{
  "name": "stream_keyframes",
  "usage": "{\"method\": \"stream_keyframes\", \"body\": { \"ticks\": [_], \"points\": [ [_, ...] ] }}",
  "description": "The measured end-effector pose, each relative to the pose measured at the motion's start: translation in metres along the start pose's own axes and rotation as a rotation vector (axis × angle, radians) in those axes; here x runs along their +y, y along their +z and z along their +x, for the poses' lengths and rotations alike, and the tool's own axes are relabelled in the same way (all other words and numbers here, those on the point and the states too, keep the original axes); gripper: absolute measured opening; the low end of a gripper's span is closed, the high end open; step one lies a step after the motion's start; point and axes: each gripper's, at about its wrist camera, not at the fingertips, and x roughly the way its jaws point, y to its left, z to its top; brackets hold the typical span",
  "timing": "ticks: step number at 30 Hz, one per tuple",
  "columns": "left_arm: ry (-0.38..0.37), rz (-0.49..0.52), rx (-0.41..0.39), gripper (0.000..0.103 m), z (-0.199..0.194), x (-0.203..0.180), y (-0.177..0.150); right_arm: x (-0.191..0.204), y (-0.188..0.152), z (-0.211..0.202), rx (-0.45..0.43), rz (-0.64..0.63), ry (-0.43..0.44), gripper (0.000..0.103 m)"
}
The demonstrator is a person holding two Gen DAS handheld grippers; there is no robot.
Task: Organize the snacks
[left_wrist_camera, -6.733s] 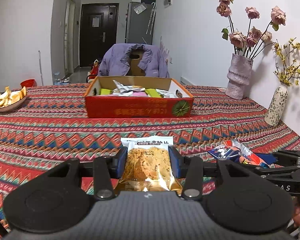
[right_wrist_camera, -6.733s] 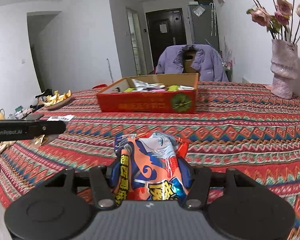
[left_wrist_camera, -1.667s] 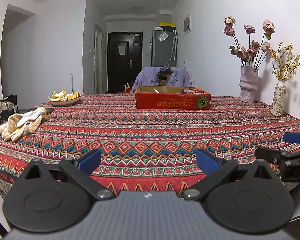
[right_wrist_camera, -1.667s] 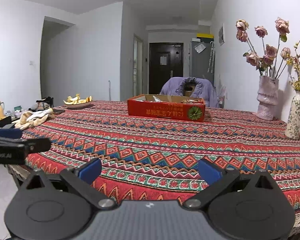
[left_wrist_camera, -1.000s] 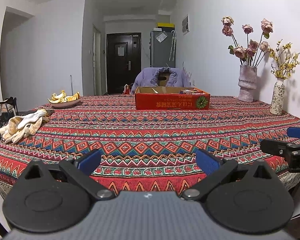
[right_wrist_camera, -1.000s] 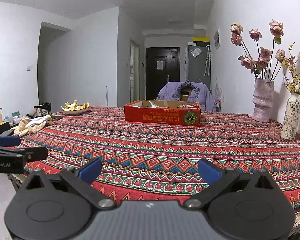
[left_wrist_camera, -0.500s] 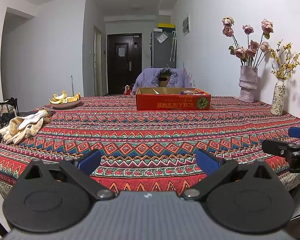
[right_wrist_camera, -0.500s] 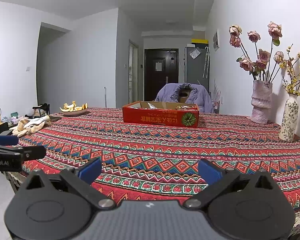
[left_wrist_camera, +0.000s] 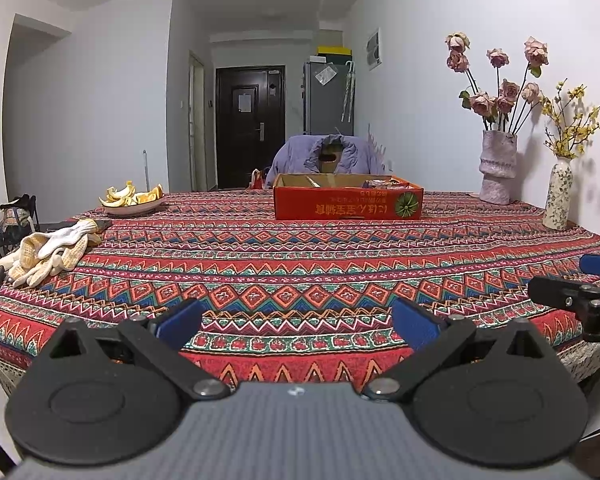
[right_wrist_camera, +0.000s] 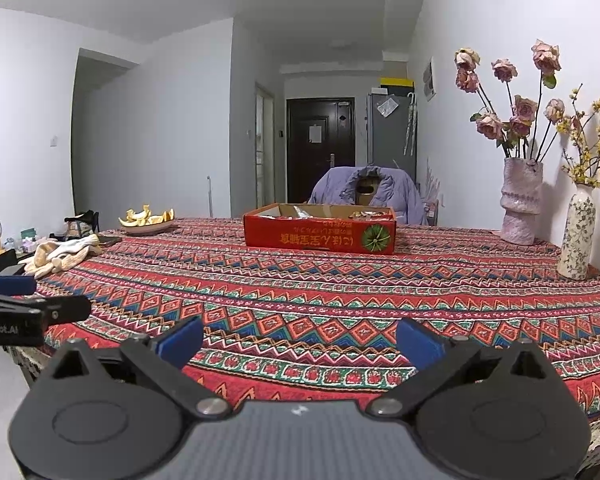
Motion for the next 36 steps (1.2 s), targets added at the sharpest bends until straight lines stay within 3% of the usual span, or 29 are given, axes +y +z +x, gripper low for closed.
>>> {"method": "stream_keyframes", "body": {
  "ticks": [22, 36],
  "points": [
    [-0.009, 0.004, 0.005, 0.103, -0.0003, -0.0010, 0.0014, -0.0002, 0.0007, -0.0044, -0.016, 0.000, -0.013, 0.103],
    [0.008, 0.020, -0.032, 0.103, -0.0061, -0.0023, 0.0019, -0.0003, 0.0021, -0.0056, -0.015, 0.002, -0.008, 0.103]
  ]
}}
